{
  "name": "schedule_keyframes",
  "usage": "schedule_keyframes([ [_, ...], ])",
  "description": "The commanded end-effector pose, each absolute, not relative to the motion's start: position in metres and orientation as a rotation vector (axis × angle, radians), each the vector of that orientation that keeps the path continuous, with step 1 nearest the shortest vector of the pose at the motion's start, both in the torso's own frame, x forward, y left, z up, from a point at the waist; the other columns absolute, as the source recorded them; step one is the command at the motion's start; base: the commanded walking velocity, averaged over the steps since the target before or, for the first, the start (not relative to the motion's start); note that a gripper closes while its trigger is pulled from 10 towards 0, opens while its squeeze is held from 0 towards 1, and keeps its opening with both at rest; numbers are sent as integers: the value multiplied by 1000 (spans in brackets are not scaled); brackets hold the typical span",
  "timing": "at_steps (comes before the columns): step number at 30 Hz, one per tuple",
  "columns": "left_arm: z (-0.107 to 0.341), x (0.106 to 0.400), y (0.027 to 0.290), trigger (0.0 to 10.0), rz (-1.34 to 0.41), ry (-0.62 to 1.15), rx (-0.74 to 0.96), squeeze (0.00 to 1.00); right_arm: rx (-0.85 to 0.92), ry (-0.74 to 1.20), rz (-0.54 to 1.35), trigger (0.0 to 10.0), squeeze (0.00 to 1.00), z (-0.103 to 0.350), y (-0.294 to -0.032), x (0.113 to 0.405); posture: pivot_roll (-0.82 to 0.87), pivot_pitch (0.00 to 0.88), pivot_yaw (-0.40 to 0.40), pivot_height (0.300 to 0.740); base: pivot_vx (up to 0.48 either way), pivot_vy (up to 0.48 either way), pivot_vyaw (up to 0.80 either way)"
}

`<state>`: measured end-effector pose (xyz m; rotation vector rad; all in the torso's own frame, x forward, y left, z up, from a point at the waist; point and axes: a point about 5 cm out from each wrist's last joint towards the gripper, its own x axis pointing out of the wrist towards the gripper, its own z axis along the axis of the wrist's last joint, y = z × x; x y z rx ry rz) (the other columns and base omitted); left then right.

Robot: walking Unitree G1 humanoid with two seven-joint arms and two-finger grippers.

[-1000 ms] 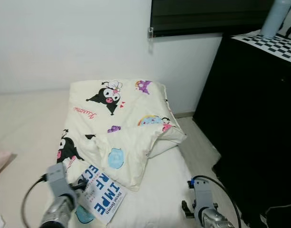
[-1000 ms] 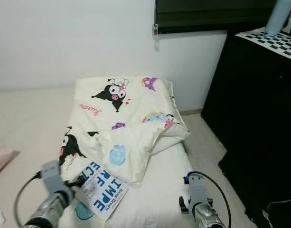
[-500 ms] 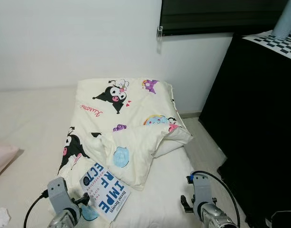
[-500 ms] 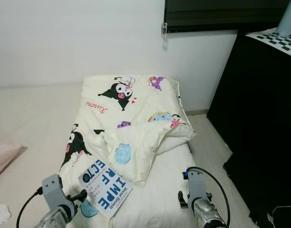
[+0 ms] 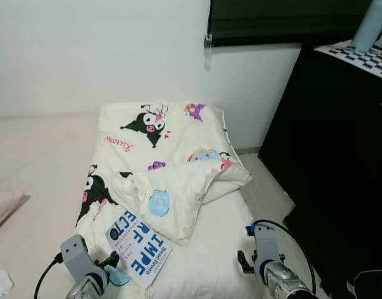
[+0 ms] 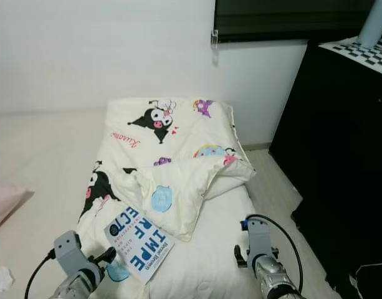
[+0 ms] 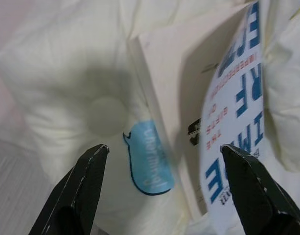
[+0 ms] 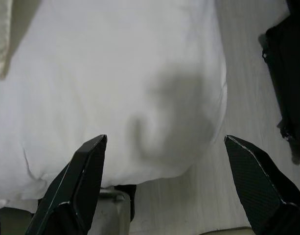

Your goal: Clean up the room

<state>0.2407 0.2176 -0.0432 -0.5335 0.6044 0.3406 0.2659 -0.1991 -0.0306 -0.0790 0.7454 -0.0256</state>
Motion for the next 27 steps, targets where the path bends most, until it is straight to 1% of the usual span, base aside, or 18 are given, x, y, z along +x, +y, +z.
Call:
schedule_keyframes([
  [1, -49, 233, 215, 10000, 346, 626, -551, 0, -71, 741, -32, 10000, 0, -31, -201, 265, -119, 129, -10, 645, 0, 0, 0],
  [6, -50, 232, 213, 10000, 338, 625, -571, 0, -60, 720, -31, 10000, 0, -30, -202, 266, -130, 137, -11, 635, 0, 0, 0],
  [8, -49, 236, 203, 10000, 288, 603, -630, 0, -48, 696, -38, 10000, 0, -27, -205, 268, -135, 141, -12, 635, 0, 0, 0],
  [9, -49, 236, 203, 10000, 288, 603, -630, 0, -48, 696, -38, 10000, 0, -27, -205, 268, -135, 141, -12, 635, 0, 0, 0],
  [12, -43, 244, 194, 10000, 218, 548, -733, 0, -48, 692, -40, 10000, 0, -26, -207, 269, -138, 142, -14, 635, 0, 0, 0],
  [13, -43, 244, 194, 10000, 218, 548, -733, 0, -48, 692, -40, 10000, 0, -26, -207, 269, -138, 142, -14, 635, 0, 0, 0],
  [16, -36, 252, 187, 10000, 135, 476, -852, 0, -50, 688, -42, 10000, 0, -24, -208, 270, -138, 143, -14, 635, 0, 0, 0],
  [19, -34, 254, 186, 10000, 117, 463, -869, 0, -50, 686, -42, 10000, 0, -24, -209, 270, -137, 144, -13, 635, 0, 0, 0],
  [20, -32, 255, 186, 10000, 85, 444, -894, 0, -50, 684, -42, 10000, 0, -24, -209, 270, -136, 145, -11, 635, 0, 0, 0],
  [25, -31, 255, 189, 10000, 73, 434, -907, 0, -49, 682, -42, 10000, 0, -24, -208, 270, -135, 146, -9, 635, 0, 0, 0],
  [26, -32, 254, 191, 10000, 81, 439, -894, 0, -48, 683, -42, 10000, 0, -25, -208, 269, -134, 150, -7, 635, 0, 0, 0],
  [27, -33, 253, 194, 10000, 108, 450, -846, 0, -48, 684, -41, 10000, 0, -25, -208, 269, -137, 155, -4, 635, 0, 0, 0],
])
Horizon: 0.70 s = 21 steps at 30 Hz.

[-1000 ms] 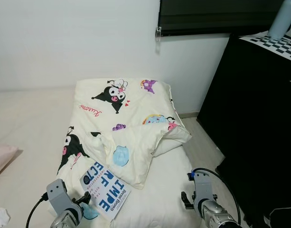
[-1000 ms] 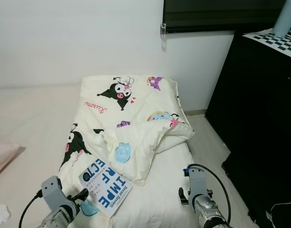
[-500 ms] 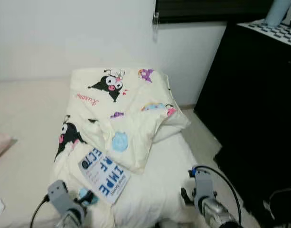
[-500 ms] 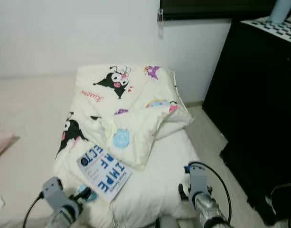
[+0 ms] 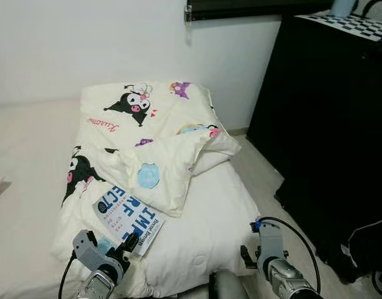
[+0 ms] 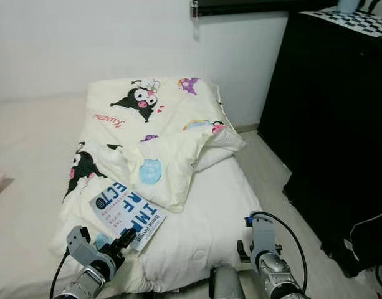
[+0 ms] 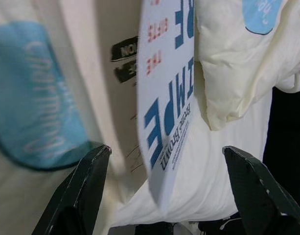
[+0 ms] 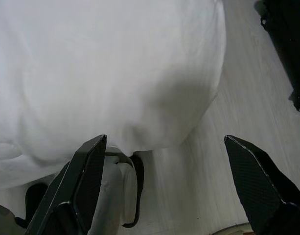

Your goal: Clean up the room

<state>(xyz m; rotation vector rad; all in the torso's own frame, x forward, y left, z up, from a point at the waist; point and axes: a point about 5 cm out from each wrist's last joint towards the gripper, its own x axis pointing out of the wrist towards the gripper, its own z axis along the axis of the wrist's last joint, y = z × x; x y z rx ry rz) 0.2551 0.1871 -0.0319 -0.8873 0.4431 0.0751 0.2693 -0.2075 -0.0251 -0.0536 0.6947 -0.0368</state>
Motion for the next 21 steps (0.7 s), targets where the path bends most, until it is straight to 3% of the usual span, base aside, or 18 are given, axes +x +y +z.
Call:
schedule_keyframes([
  [1, -33, 253, 194, 10000, 108, 450, -846, 0, -48, 684, -41, 10000, 0, -25, -208, 269, -137, 155, -4, 635, 0, 0, 0],
  [7, -30, 256, 203, 10000, 202, 421, -759, 0, -46, 679, -39, 10000, 0, -26, -208, 267, -150, 180, -10, 635, 0, 0, 0],
  [14, -24, 263, 204, 10000, 240, 379, -796, 0, -52, 675, -29, 10000, 0, -29, -210, 262, -170, 224, -21, 635, 0, 0, 0],
  [21, -19, 272, 185, 10000, 143, 356, -899, 0, -58, 677, -21, 10000, 0, -32, -212, 256, -194, 286, -23, 635, 0, 0, 0],
])
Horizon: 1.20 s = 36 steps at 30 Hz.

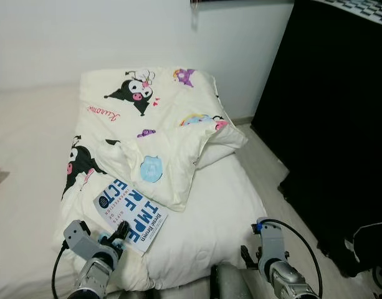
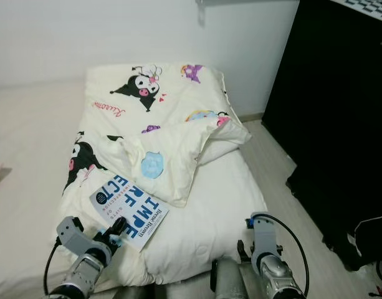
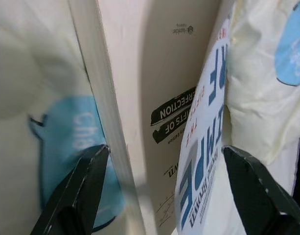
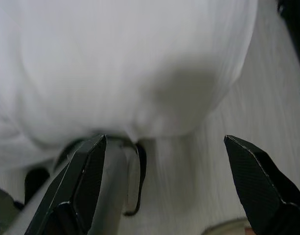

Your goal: Clean up the room

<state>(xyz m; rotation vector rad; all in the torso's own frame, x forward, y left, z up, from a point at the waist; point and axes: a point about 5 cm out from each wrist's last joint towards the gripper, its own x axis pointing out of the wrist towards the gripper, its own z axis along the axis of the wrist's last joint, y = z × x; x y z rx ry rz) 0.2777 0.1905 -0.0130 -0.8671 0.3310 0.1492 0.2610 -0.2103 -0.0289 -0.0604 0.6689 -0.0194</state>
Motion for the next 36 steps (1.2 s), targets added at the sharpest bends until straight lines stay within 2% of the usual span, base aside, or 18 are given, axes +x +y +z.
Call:
schedule_keyframes([
  [1, -17, 274, 180, 10000, 111, 352, -910, 0, -58, 676, -20, 10000, 0, -33, -212, 255, -195, 291, -23, 635, 0, 0, 0],
  [4, -12, 281, 170, 10000, 61, 351, -915, 0, -54, 667, -13, 10000, 0, -33, -211, 254, -219, 335, -26, 635, 0, 0, 0],
  [14, -6, 289, 173, 10000, 91, 340, -894, 0, -46, 655, -12, 10000, 0, -34, -212, 250, -244, 373, -31, 635, 0, 0, 0],
  [19, -1, 295, 180, 10000, 158, 349, -768, 0, -45, 637, -13, 10000, 0, -34, -216, 244, -264, 409, -37, 635, 0, 0, 0],
  [22, -2, 295, 179, 10000, 164, 351, -768, 0, -44, 635, -13, 10000, 0, -34, -217, 244, -264, 411, -37, 635, 0, 0, 0],
  [25, 4, 301, 166, 10000, 129, 328, -854, 0, -45, 636, -12, 10000, 0, -35, -217, 242, -274, 416, -41, 635, 0, 0, 0],
  [26, 7, 304, 162, 4980, 109, 314, -880, 0, -44, 636, -12, 10000, 0, -35, -217, 241, -274, 416, -41, 635, 0, 0, 0],
  [27, 7, 304, 162, 4980, 109, 314, -880, 0, -44, 636, -12, 10000, 0, -35, -217, 241, -274, 416, -41, 635, 0, 0, 0],
  [28, 10, 307, 157, 0, 90, 300, -912, 0, -44, 635, -12, 10000, 0, -35, -217, 241, -274, 416, -41, 635, 0, 0, 0],
  [31, 24, 319, 147, 0, 52, 243, -997, 0, -46, 633, -12, 10000, 0, -34, -218, 241, -280, 415, -43, 635, 0, 0, 0],
  [36, 29, 324, 146, 0, 51, 218, -1034, 0, -48, 632, -14, 10000, 0, -33, -219, 241, -282, 410, -44, 635, 0, 0, 0],
])
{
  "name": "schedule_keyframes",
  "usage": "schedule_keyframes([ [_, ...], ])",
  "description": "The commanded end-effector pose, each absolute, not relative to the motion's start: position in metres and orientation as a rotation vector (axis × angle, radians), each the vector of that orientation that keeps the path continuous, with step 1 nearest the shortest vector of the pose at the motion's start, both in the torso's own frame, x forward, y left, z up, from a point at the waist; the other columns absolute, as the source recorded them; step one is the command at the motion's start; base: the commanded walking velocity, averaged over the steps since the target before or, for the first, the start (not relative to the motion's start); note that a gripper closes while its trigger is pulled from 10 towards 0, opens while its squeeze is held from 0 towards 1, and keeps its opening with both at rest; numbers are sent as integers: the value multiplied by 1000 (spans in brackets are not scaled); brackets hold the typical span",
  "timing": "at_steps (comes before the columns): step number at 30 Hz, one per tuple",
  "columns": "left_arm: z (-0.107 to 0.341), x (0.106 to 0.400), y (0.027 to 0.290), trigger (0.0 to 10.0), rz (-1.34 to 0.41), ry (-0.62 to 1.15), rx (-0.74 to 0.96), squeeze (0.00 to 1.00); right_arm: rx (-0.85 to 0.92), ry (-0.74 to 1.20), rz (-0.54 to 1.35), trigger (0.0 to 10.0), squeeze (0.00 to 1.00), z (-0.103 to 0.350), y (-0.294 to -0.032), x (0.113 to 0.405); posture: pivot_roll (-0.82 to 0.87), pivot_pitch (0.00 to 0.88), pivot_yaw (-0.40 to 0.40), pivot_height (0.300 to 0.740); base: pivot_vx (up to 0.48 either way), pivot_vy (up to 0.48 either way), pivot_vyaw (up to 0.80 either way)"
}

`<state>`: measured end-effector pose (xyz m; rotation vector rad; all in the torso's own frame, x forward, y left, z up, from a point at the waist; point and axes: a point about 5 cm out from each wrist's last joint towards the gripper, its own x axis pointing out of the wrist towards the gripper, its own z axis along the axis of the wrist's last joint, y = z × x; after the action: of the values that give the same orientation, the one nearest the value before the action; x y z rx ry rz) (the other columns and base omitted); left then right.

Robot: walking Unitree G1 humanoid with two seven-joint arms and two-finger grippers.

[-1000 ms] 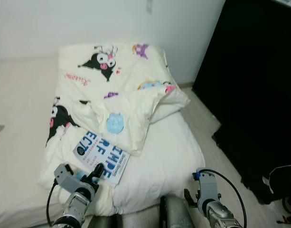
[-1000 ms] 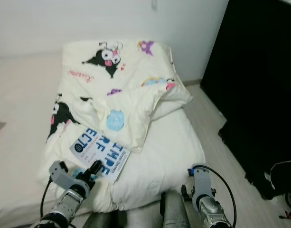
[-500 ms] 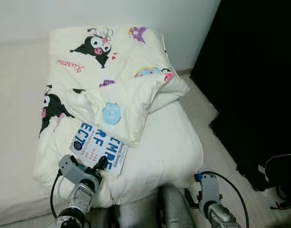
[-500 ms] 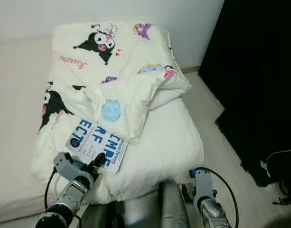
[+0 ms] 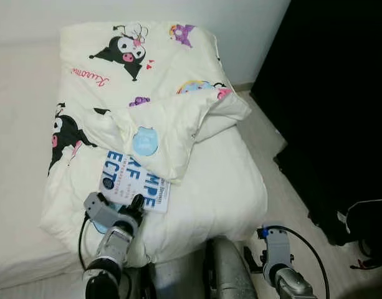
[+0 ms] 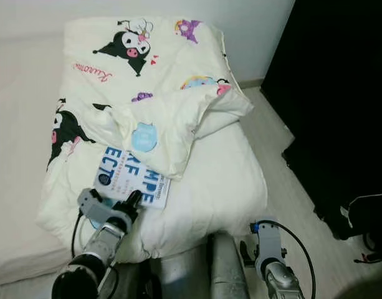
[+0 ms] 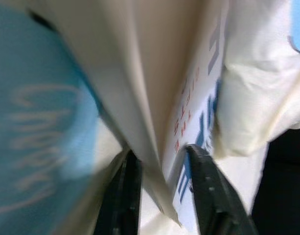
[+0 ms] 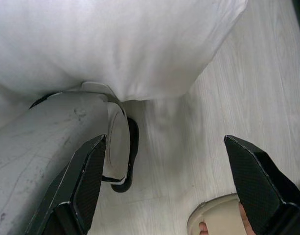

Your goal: Clean up the room

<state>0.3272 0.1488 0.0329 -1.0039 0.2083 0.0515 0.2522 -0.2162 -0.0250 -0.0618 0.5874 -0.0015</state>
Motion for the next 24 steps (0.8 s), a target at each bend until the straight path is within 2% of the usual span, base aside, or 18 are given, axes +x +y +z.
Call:
schedule_keyframes([
  [1, 31, 325, 147, 0, 51, 208, -1046, 0, -48, 631, -16, 10000, 0, -33, -220, 241, -282, 410, -44, 635, 0, 0, 0],
  [7, 45, 335, 154, 0, 24, 124, -1120, 0, -52, 629, -20, 10000, 0, -31, -221, 244, -274, 394, -45, 635, 0, 0, 0],
  [11, 76, 351, 178, 0, -16, -29, -1095, 0, -54, 623, -16, 10000, 0, -28, -219, 248, -262, 379, -47, 635, 0, 0, 0],
  [15, 119, 367, 204, 0, -42, -182, -959, 0, -53, 623, -14, 10000, 0, -26, -219, 253, -219, 356, -44, 635, 0, 0, 0],
  [16, 119, 367, 204, 0, -42, -182, -959, 0, -53, 623, -14, 10000, 0, -26, -219, 253, -219, 356, -44, 635, 0, 0, 0],
  [17, 151, 374, 223, 0, -33, -271, -851, 0, -53, 621, -7, 10000, 0, -25, -216, 257, -207, 343, -41, 635, 0, 0, 0],
  [24, 187, 376, 244, 0, -9, -364, -722, 0, -48, 611, 3, 10000, 0, -21, -209, 265, -187, 312, -31, 635, 0, 0, 0],
])
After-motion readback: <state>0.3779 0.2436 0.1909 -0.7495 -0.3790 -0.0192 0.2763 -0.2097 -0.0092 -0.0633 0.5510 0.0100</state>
